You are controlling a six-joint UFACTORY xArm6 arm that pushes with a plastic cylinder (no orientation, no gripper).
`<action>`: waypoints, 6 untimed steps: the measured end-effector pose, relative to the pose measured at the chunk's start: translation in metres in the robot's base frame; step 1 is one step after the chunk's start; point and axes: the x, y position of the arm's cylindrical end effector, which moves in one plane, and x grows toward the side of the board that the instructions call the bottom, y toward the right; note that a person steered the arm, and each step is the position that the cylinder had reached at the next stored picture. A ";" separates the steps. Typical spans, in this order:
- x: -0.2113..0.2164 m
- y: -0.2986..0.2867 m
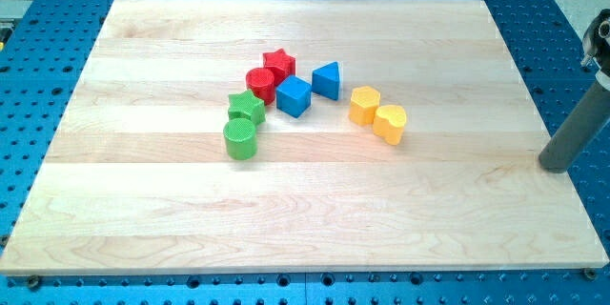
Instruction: Move your arm towards the green star
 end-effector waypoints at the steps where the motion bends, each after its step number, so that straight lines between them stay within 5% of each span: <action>1: 0.000 -0.001; 3: -0.003 -0.012; 6: 0.032 -0.223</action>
